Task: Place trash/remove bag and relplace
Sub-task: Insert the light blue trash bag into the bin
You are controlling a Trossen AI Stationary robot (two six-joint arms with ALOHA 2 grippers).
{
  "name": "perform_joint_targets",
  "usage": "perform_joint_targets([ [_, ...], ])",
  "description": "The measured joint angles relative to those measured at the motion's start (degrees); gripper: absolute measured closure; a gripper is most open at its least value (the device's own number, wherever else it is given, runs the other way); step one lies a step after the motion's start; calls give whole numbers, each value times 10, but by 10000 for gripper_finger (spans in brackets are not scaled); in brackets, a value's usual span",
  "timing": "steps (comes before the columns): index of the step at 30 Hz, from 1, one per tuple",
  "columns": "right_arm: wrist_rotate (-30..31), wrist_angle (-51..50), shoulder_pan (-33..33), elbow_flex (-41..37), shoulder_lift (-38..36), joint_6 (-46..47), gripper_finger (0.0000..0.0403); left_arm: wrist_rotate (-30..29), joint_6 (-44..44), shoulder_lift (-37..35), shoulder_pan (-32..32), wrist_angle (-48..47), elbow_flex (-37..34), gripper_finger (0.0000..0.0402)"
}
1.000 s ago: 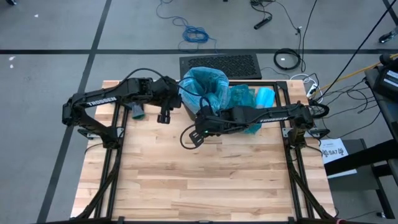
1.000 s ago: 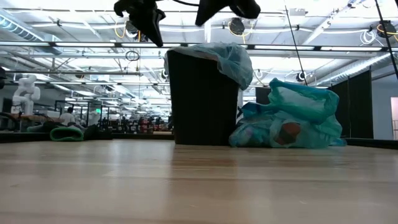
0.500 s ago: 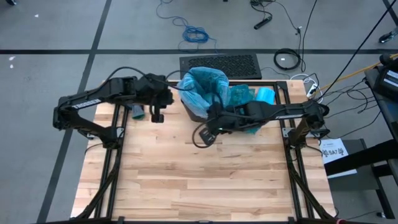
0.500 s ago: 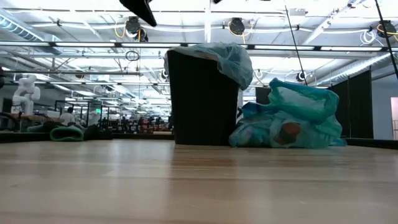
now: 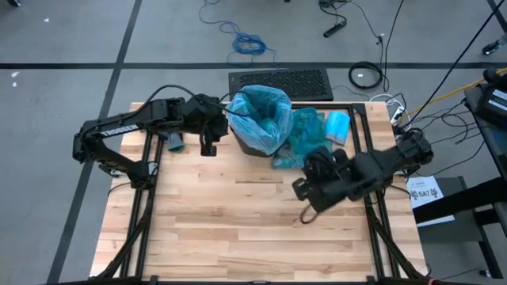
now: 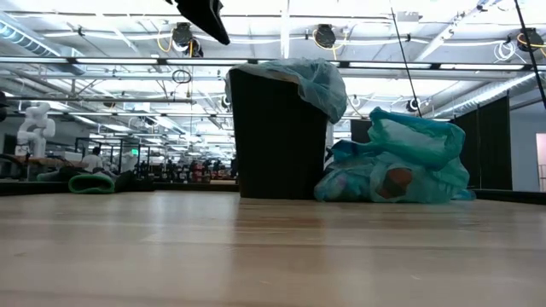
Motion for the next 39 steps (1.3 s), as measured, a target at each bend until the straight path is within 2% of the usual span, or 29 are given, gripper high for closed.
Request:
perform_joint_targets([
  [5, 12, -6, 48, -68, -30, 98, 403, -36, 60, 6, -2, 45, 0, 244],
  [11, 11, -3, 70, -172, -73, 213, 403, -29, 166, 31, -2, 67, 1, 235],
  [15, 11, 24, 76, -204, -89, 225, 403, -25, 176, 54, -2, 71, 1, 235],
  [23, 12, 27, 76, -206, -92, 208, 403, -24, 176, 78, -2, 55, 1, 236],
  [27, 12, 27, 76, -206, -92, 205, 403, -26, 172, 92, -2, 40, 1, 265],
  [34, 12, 34, 76, -206, -92, 204, 403, -48, 136, 95, -2, 40, 1, 384],
  [39, 12, 38, 76, -206, -92, 204, 403, -72, 126, 89, -2, 42, 0, 379],
])
